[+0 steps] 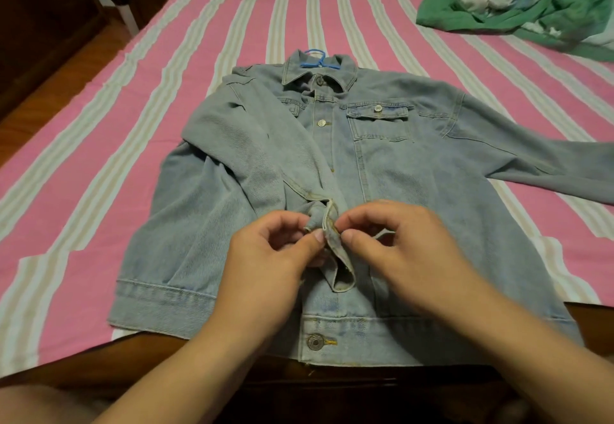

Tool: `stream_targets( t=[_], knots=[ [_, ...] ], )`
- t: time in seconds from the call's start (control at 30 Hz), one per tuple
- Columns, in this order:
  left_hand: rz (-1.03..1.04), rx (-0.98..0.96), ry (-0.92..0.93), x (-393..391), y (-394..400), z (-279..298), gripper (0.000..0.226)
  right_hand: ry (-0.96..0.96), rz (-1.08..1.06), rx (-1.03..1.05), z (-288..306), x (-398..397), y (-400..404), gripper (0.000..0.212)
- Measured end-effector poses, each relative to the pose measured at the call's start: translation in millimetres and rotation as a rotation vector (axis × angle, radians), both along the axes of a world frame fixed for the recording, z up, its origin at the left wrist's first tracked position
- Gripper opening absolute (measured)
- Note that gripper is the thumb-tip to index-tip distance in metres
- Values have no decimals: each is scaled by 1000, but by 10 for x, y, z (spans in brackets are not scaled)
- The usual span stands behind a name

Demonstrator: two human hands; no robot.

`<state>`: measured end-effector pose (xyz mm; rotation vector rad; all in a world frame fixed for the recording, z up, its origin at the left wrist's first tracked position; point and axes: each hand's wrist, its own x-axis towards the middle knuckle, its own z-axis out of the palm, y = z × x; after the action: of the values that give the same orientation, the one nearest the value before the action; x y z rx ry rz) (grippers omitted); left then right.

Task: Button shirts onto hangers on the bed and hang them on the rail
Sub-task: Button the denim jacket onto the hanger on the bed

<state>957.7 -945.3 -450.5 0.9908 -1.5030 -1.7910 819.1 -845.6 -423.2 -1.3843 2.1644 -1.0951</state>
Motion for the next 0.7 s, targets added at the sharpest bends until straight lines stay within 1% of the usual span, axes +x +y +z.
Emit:
stream_targets(
  t=[0.07,0.13,0.2,0.3,0.37,0.4,0.47,0.53,0.6,0.63,0.7],
  knots=[
    [-27,62,31,-3,-17,14,12,51,9,-57,-42,10,-15,18],
    [-46,77,30,-2,-34,10,12,92,31,-76,-107,24,-37,13],
    [-49,78,15,2,-41,3,12,96,36,-86,-156,27,-60,14],
    [-45,59,-12,1,-43,-24,14,3,-1,-66,-176,61,-78,17],
    [-53,-2,-44,5,-21,-30,14,-56,-30,-48,-195,69,-81,20],
    [-62,-41,-65,5,0,-29,14,-55,-46,-48,-210,66,-81,21],
    [-63,-132,-116,-11,59,-14,14,-10,-73,-67,-248,75,-77,18],
    [-15,-204,-143,-34,82,-34,13,116,-83,-93,-294,105,-66,14],
    [21,-190,-114,-39,60,-64,9,257,-56,-101,-322,141,-60,15],
    [22,-163,-87,-32,39,-76,10,289,-40,-101,-323,144,-65,16],
    [10,-78,-26,-13,-2,-75,10,280,-12,-116,-318,100,-78,15]
  ],
)
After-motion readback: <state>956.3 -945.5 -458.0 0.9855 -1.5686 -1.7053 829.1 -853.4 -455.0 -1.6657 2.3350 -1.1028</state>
